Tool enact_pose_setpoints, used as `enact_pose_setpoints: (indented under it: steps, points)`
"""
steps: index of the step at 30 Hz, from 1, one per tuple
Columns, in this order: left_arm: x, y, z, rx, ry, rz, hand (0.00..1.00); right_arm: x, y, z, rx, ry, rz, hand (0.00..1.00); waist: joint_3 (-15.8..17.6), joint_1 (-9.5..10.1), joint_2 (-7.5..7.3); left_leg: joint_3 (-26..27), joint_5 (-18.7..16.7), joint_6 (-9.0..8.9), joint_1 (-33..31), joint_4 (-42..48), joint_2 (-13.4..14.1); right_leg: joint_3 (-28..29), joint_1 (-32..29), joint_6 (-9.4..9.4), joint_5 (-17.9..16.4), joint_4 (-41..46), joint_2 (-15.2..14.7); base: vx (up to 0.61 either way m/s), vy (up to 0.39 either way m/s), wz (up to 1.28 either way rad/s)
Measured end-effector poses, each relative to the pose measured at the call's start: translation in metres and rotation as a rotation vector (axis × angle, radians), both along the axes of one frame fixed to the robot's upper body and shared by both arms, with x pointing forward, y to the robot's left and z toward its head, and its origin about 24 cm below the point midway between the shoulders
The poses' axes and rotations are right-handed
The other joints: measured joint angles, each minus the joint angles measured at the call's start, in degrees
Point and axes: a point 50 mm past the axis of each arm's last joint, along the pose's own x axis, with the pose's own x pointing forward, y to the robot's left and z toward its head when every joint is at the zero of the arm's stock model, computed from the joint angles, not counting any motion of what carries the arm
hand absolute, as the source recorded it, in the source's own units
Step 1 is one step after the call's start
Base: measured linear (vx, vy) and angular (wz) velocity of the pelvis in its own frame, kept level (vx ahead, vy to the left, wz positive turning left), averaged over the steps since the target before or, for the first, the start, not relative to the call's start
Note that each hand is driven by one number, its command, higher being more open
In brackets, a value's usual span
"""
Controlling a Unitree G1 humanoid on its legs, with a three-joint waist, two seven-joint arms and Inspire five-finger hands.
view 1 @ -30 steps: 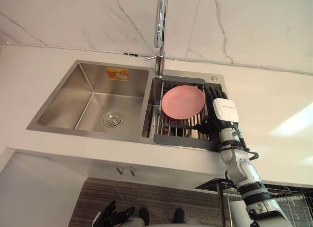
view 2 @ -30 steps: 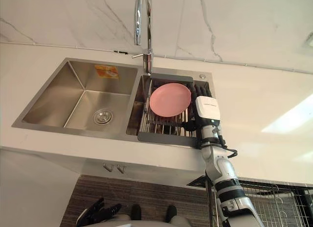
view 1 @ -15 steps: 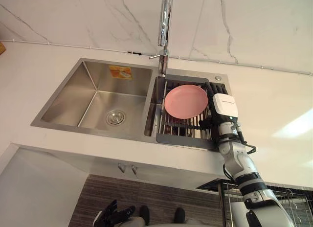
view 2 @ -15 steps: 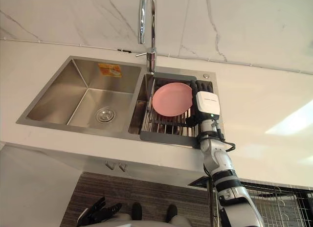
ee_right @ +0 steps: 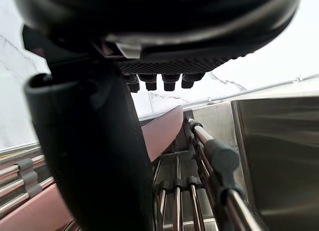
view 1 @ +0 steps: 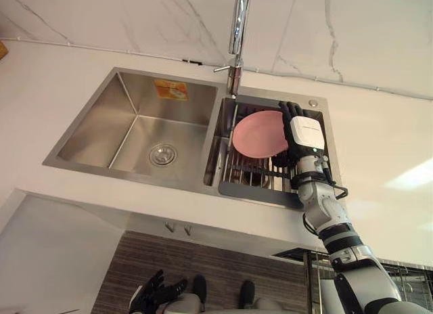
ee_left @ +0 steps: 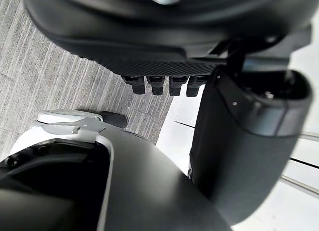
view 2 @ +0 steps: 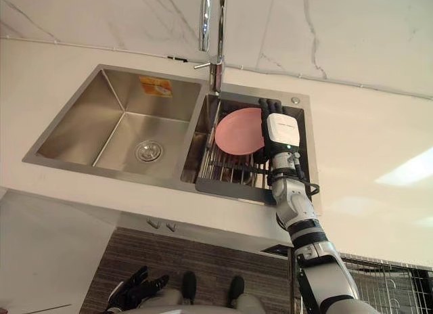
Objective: Walk over to the sink, pick up the cup, carry it to the dishwasher, place the cup inside the dishwasher, then close the dishwasher door
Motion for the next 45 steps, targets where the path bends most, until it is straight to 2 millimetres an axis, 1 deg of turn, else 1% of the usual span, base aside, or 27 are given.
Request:
enact_pose_setpoints:
  steps: [3,12,17,23,26,27,28,31,33,36,45]
  points:
    - [0.000,0.001,0.000,0.000,-0.004,-0.002,1.00,0.002,0.000,0.003,0.002,-0.011,-0.001,1.00,0.55,0.04,-0.28,-0.02,-0.24,-0.35,-0.40,0.05,0.01,-0.01,-0.36,0.00,0.00,0.08,-0.02,0.00,0.000,0.00]
    - [0.012,0.004,0.004,-0.004,-0.042,-0.004,1.00,0.003,0.001,0.011,0.064,-0.083,-0.014,1.00,2.35,0.12,-1.20,0.28,-0.72,-0.36,-2.27,1.52,0.16,0.03,-1.36,0.04,-0.03,0.23,-0.04,-0.01,-0.001,0.00]
    - [0.016,0.004,0.005,-0.003,-0.055,-0.008,1.00,0.002,0.005,0.016,0.069,-0.110,0.005,1.00,3.24,0.08,-1.19,0.59,-1.95,-0.44,-3.32,3.55,0.33,0.28,-1.52,0.03,-0.02,0.24,-0.02,0.01,0.003,-0.03]
    - [0.017,0.004,0.005,-0.003,-0.057,-0.009,1.00,0.001,0.010,0.020,0.077,-0.124,0.027,1.00,3.43,-0.02,-1.13,0.72,-3.22,-0.86,-4.42,5.77,0.84,0.59,-2.12,0.03,0.02,1.00,0.24,0.01,-0.003,-0.03]
    - [0.017,0.004,0.005,-0.003,-0.059,-0.010,1.00,-0.001,0.013,0.027,0.083,-0.140,0.047,1.00,3.45,-0.06,-1.12,0.71,-3.47,-0.91,-4.79,6.19,0.97,0.60,-2.26,0.03,0.02,1.02,0.35,0.00,0.000,0.00]
    - [0.017,0.004,0.005,-0.003,-0.061,-0.010,1.00,-0.001,0.015,0.031,0.085,-0.150,0.060,1.00,3.48,-0.06,-1.09,0.68,-3.66,-0.80,-4.91,6.40,1.04,0.64,-2.33,0.00,0.05,1.03,0.43,0.00,0.000,0.00]
    - [0.017,0.005,0.005,-0.003,-0.063,-0.008,1.00,-0.001,0.016,0.034,0.087,-0.154,0.068,1.00,3.49,-0.03,-1.07,0.67,-4.11,-0.29,-4.97,6.57,1.12,0.68,-2.33,-0.06,0.09,1.03,0.50,0.00,0.000,0.00]
    - [0.018,0.006,0.006,-0.010,-0.071,0.000,1.00,-0.002,0.025,0.047,0.110,-0.186,0.119,1.00,3.49,0.20,-1.07,0.52,-5.01,-0.42,-5.81,8.20,1.58,0.75,-2.37,-0.39,0.32,0.95,0.89,0.00,0.000,0.00]
    - [0.019,0.006,0.006,-0.011,-0.072,-0.002,1.00,0.000,0.033,0.055,0.105,-0.204,0.160,1.00,3.50,0.42,-1.08,0.50,-4.68,-0.85,-6.04,8.80,1.89,0.92,-2.37,-0.44,0.49,0.90,1.15,0.02,-0.009,0.00]
    - [0.019,0.006,0.006,-0.011,-0.071,-0.003,1.00,-0.001,0.034,0.061,0.104,-0.225,0.170,1.00,3.50,0.39,-1.09,0.52,-4.49,-0.86,-5.98,8.97,1.91,0.96,-2.37,-0.38,0.52,0.91,1.16,0.04,-0.005,0.00]
    - [0.018,0.004,0.005,-0.018,-0.064,-0.004,1.00,0.000,0.035,0.061,0.103,-0.209,0.178,1.00,3.51,0.13,-1.11,0.68,-3.77,-0.85,-5.73,8.19,1.67,0.99,-2.49,-0.28,0.59,0.92,1.00,0.00,0.000,0.00]
